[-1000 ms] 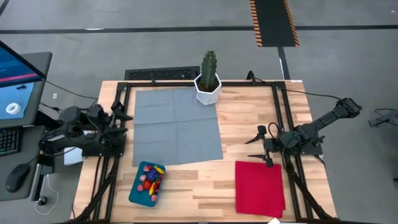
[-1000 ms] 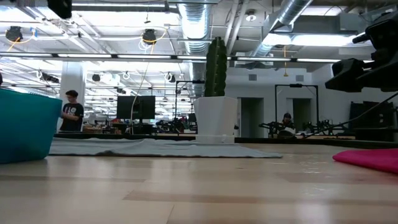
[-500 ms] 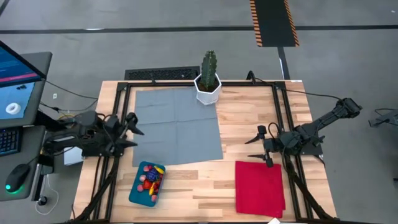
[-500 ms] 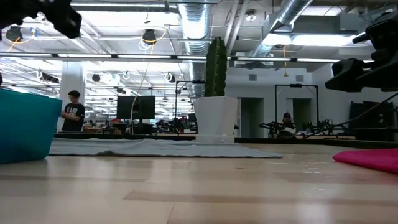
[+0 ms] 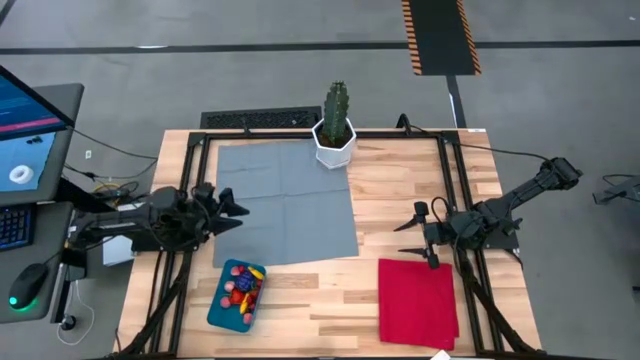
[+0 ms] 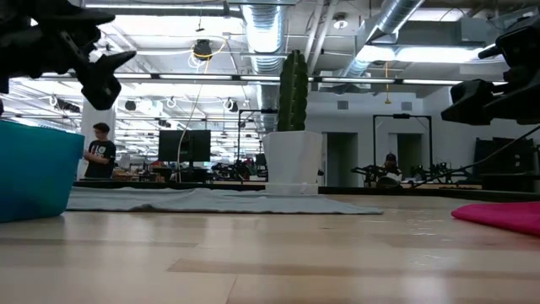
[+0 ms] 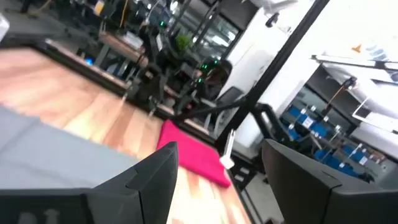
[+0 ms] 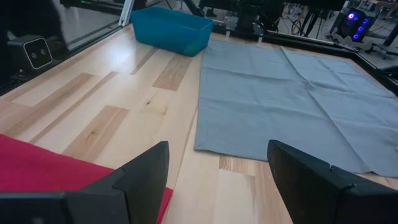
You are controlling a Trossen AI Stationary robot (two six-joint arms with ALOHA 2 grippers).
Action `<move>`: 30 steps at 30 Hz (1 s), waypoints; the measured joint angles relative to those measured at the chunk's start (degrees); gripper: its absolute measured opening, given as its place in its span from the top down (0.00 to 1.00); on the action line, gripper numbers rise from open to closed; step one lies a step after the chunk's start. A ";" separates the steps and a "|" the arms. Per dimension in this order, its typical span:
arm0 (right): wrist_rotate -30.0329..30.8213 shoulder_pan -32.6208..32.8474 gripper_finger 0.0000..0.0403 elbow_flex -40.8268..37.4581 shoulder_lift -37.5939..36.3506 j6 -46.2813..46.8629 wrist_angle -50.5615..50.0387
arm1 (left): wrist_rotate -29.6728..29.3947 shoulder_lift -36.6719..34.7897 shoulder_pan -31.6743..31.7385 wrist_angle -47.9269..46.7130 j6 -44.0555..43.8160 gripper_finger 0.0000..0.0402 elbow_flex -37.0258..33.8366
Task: Pick and placing Produce into tupperware
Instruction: Return to Home Position
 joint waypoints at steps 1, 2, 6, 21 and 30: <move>0.00 0.02 0.26 0.00 0.00 -0.01 0.00 | -0.06 -0.03 0.00 0.10 0.20 0.44 -0.01; 0.00 0.02 0.26 0.00 0.00 -0.01 -0.01 | -0.06 -0.14 0.00 -0.29 0.50 0.44 -0.02; 0.00 0.00 0.26 0.00 0.00 -0.01 0.00 | -0.12 0.00 0.00 -4.36 0.22 0.44 -0.02; -0.02 0.02 0.26 0.00 0.00 0.00 0.00 | -2.08 0.18 0.00 -5.01 0.32 0.44 -0.09; 0.00 0.00 0.26 0.00 0.00 -0.01 0.00 | -2.22 0.20 0.00 -5.03 0.35 0.44 -0.13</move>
